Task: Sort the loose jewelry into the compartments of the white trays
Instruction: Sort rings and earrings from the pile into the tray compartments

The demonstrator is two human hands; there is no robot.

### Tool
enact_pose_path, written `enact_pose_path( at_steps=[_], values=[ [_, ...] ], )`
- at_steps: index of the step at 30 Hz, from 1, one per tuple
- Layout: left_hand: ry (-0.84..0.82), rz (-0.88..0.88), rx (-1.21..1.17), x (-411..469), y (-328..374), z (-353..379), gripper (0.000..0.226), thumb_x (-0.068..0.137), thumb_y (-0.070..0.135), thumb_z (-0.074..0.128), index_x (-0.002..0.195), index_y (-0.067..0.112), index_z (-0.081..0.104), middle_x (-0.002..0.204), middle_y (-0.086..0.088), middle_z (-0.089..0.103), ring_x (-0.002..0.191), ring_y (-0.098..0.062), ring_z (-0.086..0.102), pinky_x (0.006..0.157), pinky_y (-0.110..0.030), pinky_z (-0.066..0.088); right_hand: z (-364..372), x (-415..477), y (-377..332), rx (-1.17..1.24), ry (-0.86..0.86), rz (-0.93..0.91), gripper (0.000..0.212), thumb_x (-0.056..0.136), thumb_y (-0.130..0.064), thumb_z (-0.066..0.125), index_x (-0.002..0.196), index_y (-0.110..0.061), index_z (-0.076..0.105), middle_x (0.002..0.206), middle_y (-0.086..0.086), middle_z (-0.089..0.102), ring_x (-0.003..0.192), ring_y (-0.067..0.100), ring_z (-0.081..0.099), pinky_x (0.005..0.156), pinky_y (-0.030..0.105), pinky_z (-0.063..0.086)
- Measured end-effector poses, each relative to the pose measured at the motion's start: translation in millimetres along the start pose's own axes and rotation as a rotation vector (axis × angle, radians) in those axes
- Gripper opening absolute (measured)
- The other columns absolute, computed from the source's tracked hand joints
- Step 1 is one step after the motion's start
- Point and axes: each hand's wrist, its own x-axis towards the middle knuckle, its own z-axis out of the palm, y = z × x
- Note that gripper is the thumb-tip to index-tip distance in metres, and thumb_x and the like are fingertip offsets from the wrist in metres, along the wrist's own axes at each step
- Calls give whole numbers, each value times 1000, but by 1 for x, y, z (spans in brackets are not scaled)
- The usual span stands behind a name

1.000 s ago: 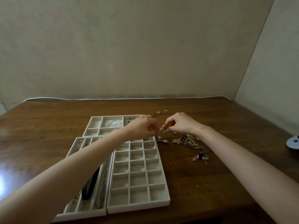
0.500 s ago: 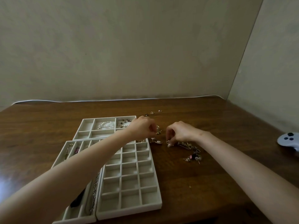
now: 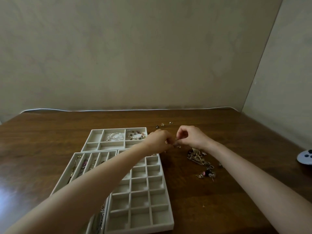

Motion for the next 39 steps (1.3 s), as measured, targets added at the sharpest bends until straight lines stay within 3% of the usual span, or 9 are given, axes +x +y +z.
enact_pose_path(
  at_steps=[5,9,12,17,20,23,31,35,39],
  values=[
    [117,-187,-336,-11,-23,-24,10,89,19,60,94,11,60,86,-1,61,76,-13,57,64,-20,45,3,7,-19,305,50,-14,19,83,-5,68,100,-7,60,84,11,67,68,20,70,61,29,58],
    [170,-308,-561,-32,-55,-44,7,89,12,59,94,8,57,78,-1,62,63,-7,58,48,-12,43,18,18,-36,301,4,-31,11,83,-2,68,92,-7,67,87,12,71,78,19,72,76,33,59],
    [184,-384,-663,-45,-78,-51,2,87,6,61,87,7,60,77,-6,64,59,-10,62,50,-14,50,35,29,-48,264,39,-62,13,78,0,72,87,-10,68,90,10,71,83,19,71,78,32,58],
    [189,-473,-637,-47,-92,-47,13,85,-2,61,76,6,57,73,-10,64,51,-8,65,55,-22,57,65,46,-61,10,76,-127,9,79,-11,74,86,-14,69,88,-3,67,82,8,62,66,13,44],
    [201,-493,-571,-44,-94,-43,12,83,-1,63,76,5,56,71,-7,64,50,-8,64,53,-20,55,74,53,-63,-49,38,-171,9,83,-6,69,89,-13,69,94,2,69,87,11,63,74,18,51],
    [155,-432,-272,-41,-98,-43,3,80,11,69,80,11,66,77,-1,65,68,-12,62,67,-28,54,78,56,-63,-115,30,-212,12,83,-3,66,89,-13,69,93,2,70,87,11,64,81,27,54],
    [192,-206,44,-46,-106,-47,5,82,15,66,86,14,68,91,0,68,86,-16,60,76,-27,48,91,61,-60,-154,25,-288,9,83,-6,68,88,-14,66,95,-2,60,74,2,50,66,14,39],
    [241,-96,5,-51,-107,-48,4,82,7,66,83,11,66,82,7,60,69,-7,58,64,-18,44,91,61,-59,-161,-4,-303,12,82,-7,69,89,-15,64,98,1,62,81,8,52,72,23,45],
    [243,-155,-301,-57,-108,-52,9,80,-3,66,79,6,63,71,0,66,60,-4,66,63,-16,54,89,61,-60,-105,14,-289,14,82,-6,68,91,-17,65,94,-3,61,73,1,50,71,22,45]
  ],
)
